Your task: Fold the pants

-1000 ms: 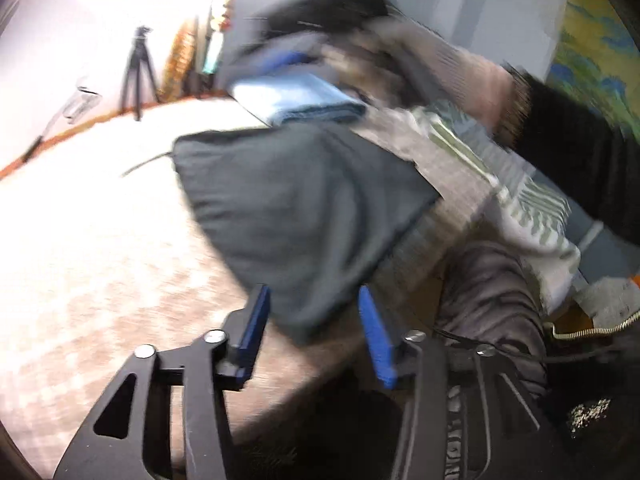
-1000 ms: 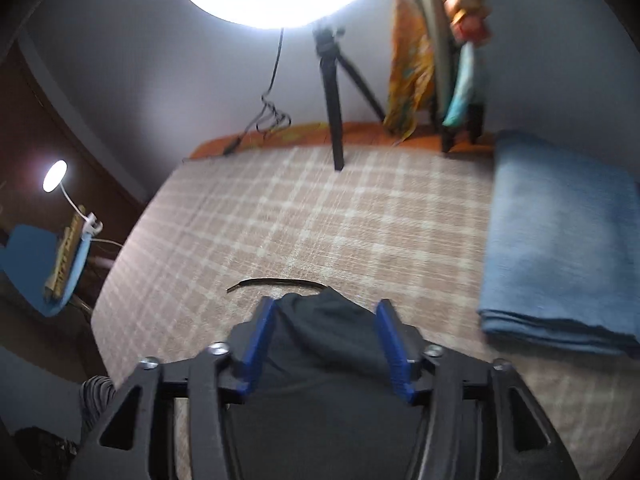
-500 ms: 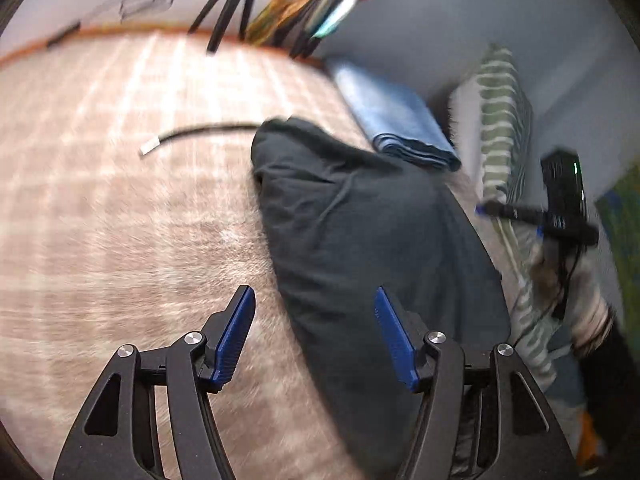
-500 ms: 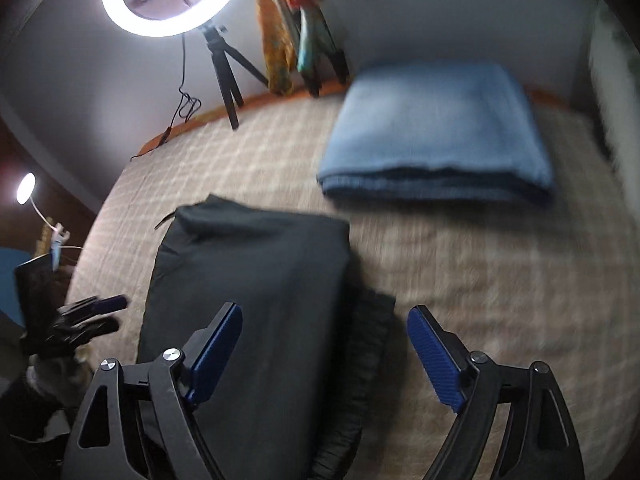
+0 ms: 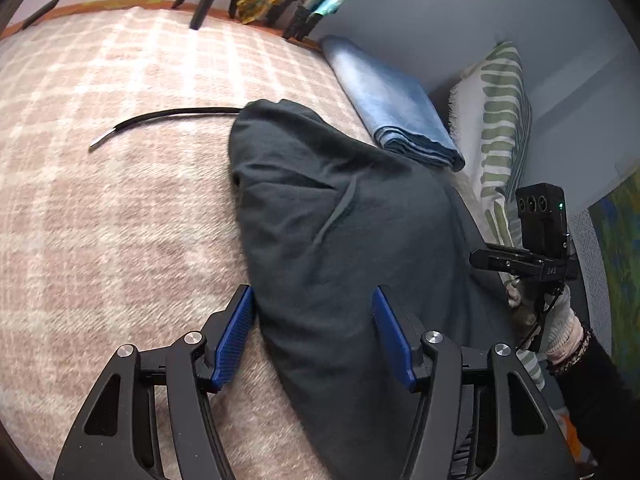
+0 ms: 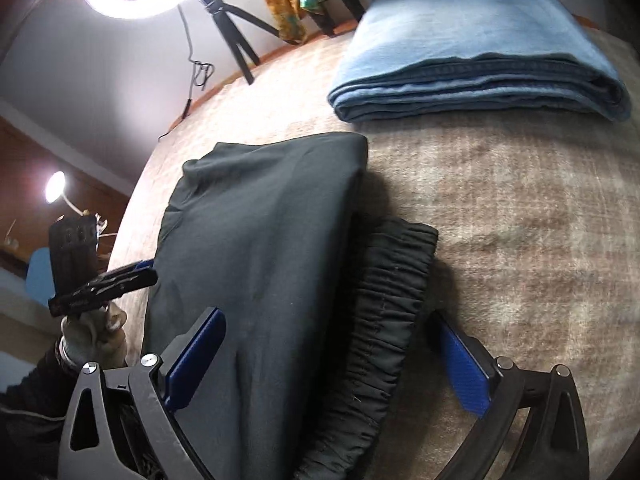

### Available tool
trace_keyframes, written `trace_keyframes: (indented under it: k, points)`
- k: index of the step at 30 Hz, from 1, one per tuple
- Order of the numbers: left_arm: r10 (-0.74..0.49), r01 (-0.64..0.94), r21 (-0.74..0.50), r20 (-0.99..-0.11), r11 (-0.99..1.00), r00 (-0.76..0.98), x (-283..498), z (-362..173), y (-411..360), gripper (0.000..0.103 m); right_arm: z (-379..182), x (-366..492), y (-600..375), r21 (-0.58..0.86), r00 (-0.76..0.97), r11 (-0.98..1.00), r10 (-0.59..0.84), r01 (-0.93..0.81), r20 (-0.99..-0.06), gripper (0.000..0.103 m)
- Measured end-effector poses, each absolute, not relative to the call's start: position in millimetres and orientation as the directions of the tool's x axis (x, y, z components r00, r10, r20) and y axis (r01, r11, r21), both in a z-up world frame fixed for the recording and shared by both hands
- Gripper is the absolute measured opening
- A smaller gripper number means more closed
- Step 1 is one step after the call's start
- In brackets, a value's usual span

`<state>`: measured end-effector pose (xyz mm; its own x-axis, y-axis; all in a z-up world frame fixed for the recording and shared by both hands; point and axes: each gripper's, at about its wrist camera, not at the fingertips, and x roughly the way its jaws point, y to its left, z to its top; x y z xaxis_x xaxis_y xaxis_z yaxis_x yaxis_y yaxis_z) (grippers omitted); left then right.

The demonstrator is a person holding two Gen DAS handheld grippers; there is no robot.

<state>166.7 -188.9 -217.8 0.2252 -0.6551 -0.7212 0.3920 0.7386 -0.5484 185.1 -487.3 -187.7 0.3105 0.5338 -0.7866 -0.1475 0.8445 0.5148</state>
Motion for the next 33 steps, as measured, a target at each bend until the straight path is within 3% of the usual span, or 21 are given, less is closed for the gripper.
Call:
trace_keyframes:
  k: [3,5,7,8,11,16,33]
  points:
    - [-0.665,0.398,-0.558,-0.715,0.728,0.213,168.6,-220.3,-195.0,0.048,-188.9,189.0,-483.1,0.535,0.312,0.830,0.556,-0.157,-0.771,0.086]
    - [-0.670,0.399,-0.562,-0.710,0.725,0.218,169.8,-221.1,-196.8,0.042,-192.5,189.2,-481.6,0.560,0.298,0.813,0.581,-0.159,-0.758,0.070]
    - [-0.668,0.392,-0.563,-0.711,0.728,0.218,172.5,-222.4,-200.0,0.034,-193.9,189.9,-479.0,0.570,0.303,0.806,0.589,-0.158,-0.749,0.059]
    - [-0.668,0.386,-0.565,-0.712,0.729,0.218,173.7,-223.2,-200.3,0.027,-195.0,190.3,-478.4,0.576,0.300,0.802,0.594,-0.157,-0.746,0.042]
    - [-0.647,0.385,-0.543,-0.727,0.746,0.231,174.2,-221.5,-203.8,0.011,-191.4,189.2,-473.9,0.571,0.308,0.807,0.588,-0.152,-0.748,0.027]
    - [-0.631,0.448,-0.479,-0.718,0.755,0.294,164.1,-200.4,-209.6,0.004,-169.4,183.8,-458.2,0.474,0.345,0.861,0.508,-0.183,-0.789,0.022]
    - [-0.661,0.632,-0.324,-0.624,0.703,0.415,182.4,-128.0,-269.3,0.004,-68.9,176.8,-487.8,0.270,0.568,0.947,0.321,-0.175,-0.758,0.020]
